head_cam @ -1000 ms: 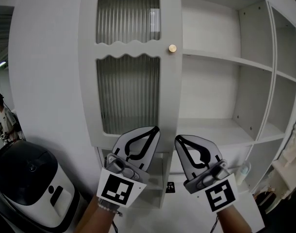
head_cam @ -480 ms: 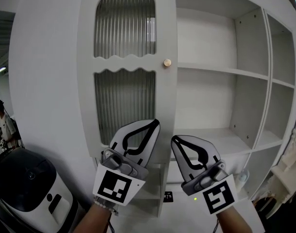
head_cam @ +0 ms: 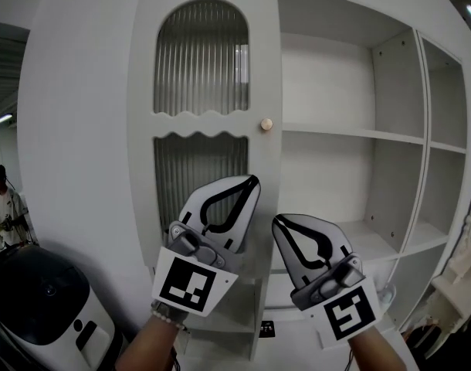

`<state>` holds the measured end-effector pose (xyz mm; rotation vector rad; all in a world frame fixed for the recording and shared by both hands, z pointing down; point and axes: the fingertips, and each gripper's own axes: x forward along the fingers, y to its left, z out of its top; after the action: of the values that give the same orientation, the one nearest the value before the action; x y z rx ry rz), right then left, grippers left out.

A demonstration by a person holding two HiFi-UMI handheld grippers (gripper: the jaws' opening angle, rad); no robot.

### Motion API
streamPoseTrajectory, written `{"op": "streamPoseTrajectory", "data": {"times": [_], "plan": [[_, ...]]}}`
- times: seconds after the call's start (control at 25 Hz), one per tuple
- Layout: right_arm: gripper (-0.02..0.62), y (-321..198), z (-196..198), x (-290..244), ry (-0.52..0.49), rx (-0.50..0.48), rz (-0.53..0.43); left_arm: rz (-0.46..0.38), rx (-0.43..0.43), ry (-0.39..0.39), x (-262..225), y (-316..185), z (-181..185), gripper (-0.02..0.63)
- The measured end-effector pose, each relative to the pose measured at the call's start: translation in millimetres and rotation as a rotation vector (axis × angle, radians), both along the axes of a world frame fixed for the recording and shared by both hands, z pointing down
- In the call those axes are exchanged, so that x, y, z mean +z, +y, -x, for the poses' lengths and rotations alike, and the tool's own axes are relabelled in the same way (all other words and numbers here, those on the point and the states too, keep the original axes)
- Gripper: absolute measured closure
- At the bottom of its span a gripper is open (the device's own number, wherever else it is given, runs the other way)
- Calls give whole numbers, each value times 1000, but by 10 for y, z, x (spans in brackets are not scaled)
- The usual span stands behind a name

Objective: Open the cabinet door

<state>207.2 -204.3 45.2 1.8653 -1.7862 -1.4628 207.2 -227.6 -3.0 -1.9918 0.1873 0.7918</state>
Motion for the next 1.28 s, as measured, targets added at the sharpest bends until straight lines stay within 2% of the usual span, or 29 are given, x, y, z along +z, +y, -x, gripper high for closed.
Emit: {"op": "streamPoseTrajectory", "data": {"times": [0.32, 0.6, 0.8, 0.96, 1.28], "plan": [[600, 29, 6, -173, 3, -13, -32, -16, 5, 31, -359, -1, -120, 607], [581, 62, -31, -202, 2, -3, -35, 44, 5, 23, -568, -136, -253, 574], [569, 82, -80, -195, -11, 9, -31, 10, -37, 12, -628, -132, -326, 539], [569, 96, -94, -185, -6, 16, -29, 16, -54, -9, -667, -174, -404, 492], [569, 141, -98, -205, -10, 19, -39, 7, -129, -38, -751, -309, -555, 483]]}}
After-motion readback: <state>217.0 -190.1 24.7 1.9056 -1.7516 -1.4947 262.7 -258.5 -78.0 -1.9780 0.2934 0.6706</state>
